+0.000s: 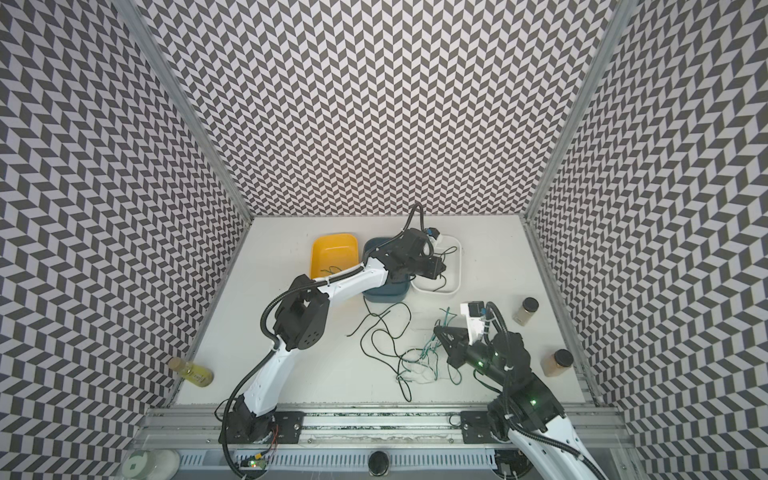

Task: Untangle the cables
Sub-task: 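Lower the black wire into the white tray and open the left gripper, then move the left gripper back down to the black wires on the table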

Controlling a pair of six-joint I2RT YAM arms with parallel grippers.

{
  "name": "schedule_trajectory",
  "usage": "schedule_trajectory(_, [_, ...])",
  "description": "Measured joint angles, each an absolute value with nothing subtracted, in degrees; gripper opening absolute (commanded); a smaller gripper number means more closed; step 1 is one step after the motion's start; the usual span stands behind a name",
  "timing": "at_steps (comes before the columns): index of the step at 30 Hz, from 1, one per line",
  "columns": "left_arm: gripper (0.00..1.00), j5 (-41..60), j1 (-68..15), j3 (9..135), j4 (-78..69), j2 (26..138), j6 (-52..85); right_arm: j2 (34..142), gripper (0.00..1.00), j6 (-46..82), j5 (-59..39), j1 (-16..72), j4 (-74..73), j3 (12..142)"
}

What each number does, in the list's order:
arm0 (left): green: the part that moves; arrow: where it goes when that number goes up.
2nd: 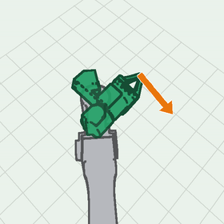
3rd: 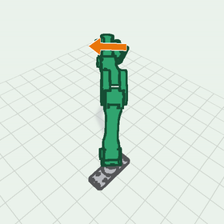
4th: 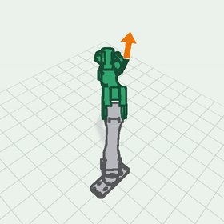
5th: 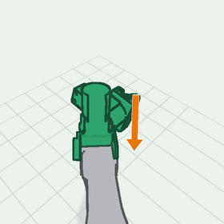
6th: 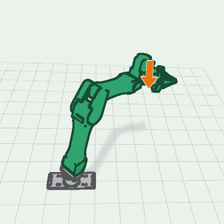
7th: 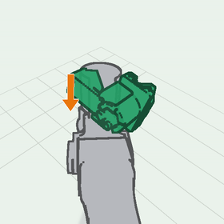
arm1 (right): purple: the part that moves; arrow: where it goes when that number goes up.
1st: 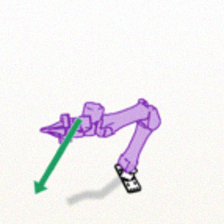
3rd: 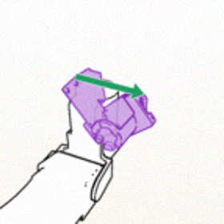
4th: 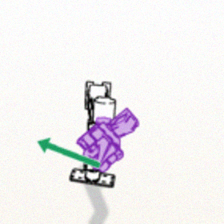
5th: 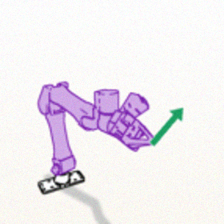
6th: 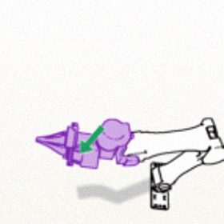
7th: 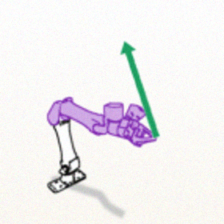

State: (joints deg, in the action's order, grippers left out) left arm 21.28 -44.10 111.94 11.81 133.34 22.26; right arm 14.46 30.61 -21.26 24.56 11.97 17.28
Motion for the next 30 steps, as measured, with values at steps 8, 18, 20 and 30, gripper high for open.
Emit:
schedule_trajectory(8, [0.42,20.7,-43.2,111.2,12.2,133.3,22.7,14.5,0.00,30.5,-21.0,24.6,12.1,17.4])
schedule_trajectory(18, [0.56,21.4,-41.3,115.4,17.3,131.3,21.0,17.9,0.00,30.8,-17.0,24.5,14.8,19.4])
schedule_trajectory(20, [0.57,21.6,-40.7,115.8,18.1,129.2,20.9,19.5,0.00,31.1,-16.3,24.5,15.1,19.6])
schedule_trajectory(30, [0.58,20.4,-38.0,106.3,17.3,105.6,21.5,25.9,0.00,33.6,-10.3,24.5,16.5,21.8])
